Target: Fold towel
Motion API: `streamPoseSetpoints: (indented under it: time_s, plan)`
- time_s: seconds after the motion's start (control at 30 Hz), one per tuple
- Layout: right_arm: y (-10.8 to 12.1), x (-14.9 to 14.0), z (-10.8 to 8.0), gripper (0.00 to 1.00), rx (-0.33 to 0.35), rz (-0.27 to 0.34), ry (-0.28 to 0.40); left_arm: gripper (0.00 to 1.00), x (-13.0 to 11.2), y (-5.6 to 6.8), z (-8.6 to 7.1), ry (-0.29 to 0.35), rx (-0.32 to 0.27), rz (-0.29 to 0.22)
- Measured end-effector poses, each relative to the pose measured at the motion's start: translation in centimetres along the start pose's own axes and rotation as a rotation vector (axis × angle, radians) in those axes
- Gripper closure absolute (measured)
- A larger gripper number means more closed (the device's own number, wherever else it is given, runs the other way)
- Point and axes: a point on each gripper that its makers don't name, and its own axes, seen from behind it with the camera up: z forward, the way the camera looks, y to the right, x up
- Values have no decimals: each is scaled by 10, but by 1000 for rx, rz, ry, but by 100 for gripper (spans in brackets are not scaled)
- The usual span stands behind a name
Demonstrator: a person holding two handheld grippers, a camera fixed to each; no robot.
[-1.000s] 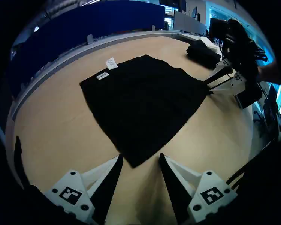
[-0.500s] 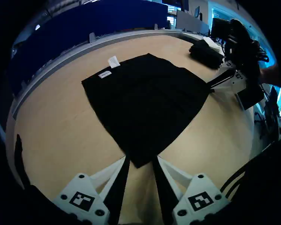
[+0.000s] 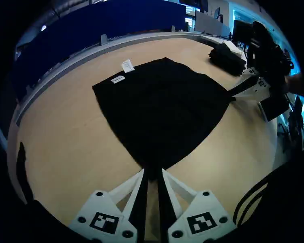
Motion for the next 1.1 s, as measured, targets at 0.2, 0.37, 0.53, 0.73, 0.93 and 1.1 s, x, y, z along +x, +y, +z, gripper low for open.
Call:
streamPoseSetpoints:
  time_s: [0.2,0.37,0.53,0.73,0.93,1.1]
  plan:
    - [1,1,0,79,4,0,-1,87,1,1,-4,0,-2,-8]
    - [2,8,-5,80,5,-2,11,87,8,3,-8,16,-1,-26]
    - [3,16,-13,81,4,-5,26,87,18,2,-15,35,6,-49]
    - [6,32,-27,80,1,-1,54,87,33,2,-32,60,17,-64]
    - [5,51,-51,81,-2,-12,85,87,46,4,-53,78,26,-71]
    - [0,60,-71,80,7,-21,79,87,54,8,-74,88,30,-89]
